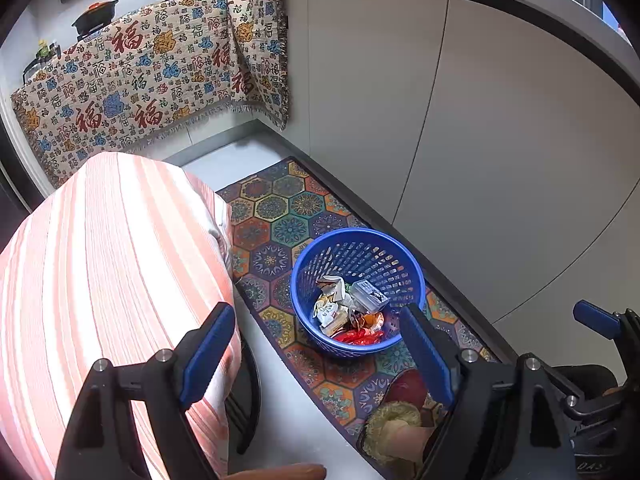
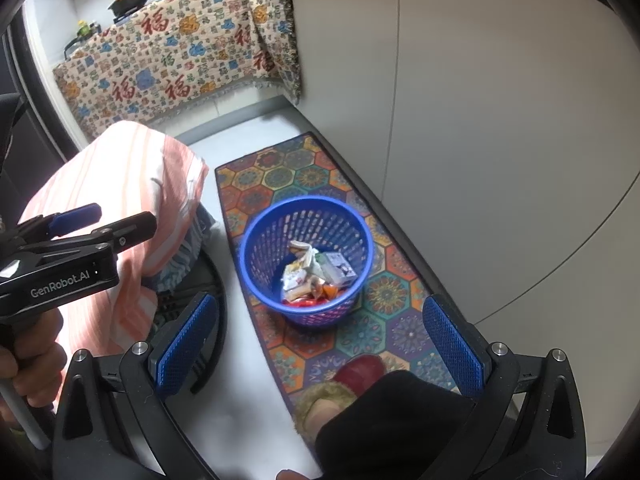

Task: Collect trash

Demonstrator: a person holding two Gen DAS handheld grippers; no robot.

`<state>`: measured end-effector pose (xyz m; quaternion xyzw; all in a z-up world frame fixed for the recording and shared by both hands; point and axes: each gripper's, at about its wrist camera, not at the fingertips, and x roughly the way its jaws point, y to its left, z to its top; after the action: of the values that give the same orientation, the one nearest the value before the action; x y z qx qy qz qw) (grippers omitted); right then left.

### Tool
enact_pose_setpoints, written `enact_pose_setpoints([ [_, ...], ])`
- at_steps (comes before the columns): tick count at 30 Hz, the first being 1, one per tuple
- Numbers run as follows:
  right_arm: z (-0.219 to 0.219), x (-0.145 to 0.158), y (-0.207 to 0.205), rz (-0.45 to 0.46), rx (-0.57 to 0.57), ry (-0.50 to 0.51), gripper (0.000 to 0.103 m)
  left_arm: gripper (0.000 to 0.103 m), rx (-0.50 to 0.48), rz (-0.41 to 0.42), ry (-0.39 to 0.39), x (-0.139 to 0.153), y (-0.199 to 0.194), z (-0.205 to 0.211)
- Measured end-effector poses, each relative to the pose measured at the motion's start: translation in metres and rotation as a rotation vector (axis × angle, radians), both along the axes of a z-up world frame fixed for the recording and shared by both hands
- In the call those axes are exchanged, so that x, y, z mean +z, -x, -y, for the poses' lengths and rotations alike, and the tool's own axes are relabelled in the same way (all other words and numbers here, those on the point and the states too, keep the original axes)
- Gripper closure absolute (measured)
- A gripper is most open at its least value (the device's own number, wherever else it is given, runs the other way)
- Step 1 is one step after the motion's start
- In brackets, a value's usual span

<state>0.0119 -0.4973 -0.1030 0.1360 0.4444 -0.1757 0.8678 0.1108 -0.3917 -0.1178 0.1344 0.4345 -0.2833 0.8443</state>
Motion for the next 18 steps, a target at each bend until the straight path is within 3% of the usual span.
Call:
enact_pose_setpoints([
  [18,0.0023,0.0018,0.001,0.006,0.001,-0.006,0.0,0.017,-0.011,0.002,-0.014,-0.0011,0.0008,0.0018],
])
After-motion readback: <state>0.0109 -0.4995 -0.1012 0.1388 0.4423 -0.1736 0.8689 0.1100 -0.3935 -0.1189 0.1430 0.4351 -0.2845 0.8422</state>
